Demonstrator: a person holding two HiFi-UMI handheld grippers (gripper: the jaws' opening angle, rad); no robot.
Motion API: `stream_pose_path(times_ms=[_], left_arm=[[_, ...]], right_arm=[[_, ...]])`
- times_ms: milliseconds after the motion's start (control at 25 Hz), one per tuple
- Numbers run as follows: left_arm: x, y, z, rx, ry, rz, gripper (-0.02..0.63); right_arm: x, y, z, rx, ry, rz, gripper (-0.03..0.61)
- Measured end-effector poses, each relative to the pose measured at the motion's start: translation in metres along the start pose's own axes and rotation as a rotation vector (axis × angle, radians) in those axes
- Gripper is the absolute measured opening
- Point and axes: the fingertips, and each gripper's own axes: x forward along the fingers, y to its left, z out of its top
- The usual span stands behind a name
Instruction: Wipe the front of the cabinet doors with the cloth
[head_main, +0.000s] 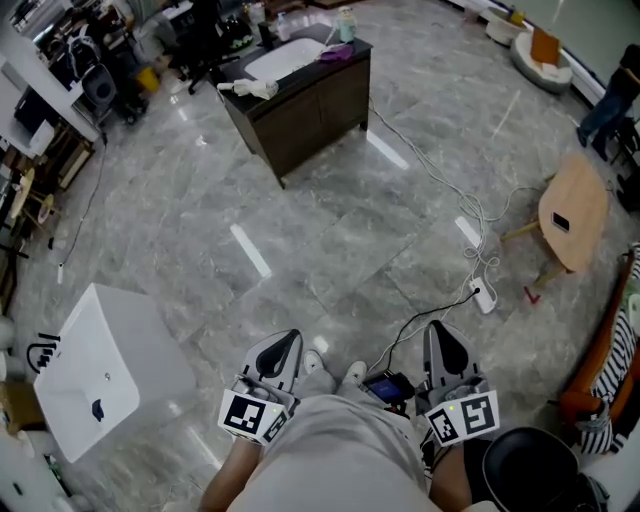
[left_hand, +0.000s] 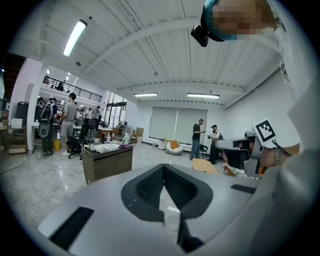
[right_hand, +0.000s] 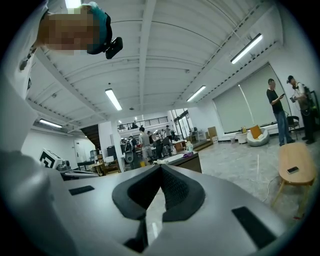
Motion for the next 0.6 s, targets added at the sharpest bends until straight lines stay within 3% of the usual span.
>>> stream_pose_path(times_ms=[280,600], left_arm=[[0.005,-0.010,-0.003,0.001,0.001,-0.031,0.005],[0.019,0.006,0.003,-0.021,-0.029,0.003,0.005]], right_arm=[[-0.002,0.004,0.002,0.014,-0.017,0.016,0.025],[0.005,-0.014,0.006,0.007,-0.033,0.004,0.025]])
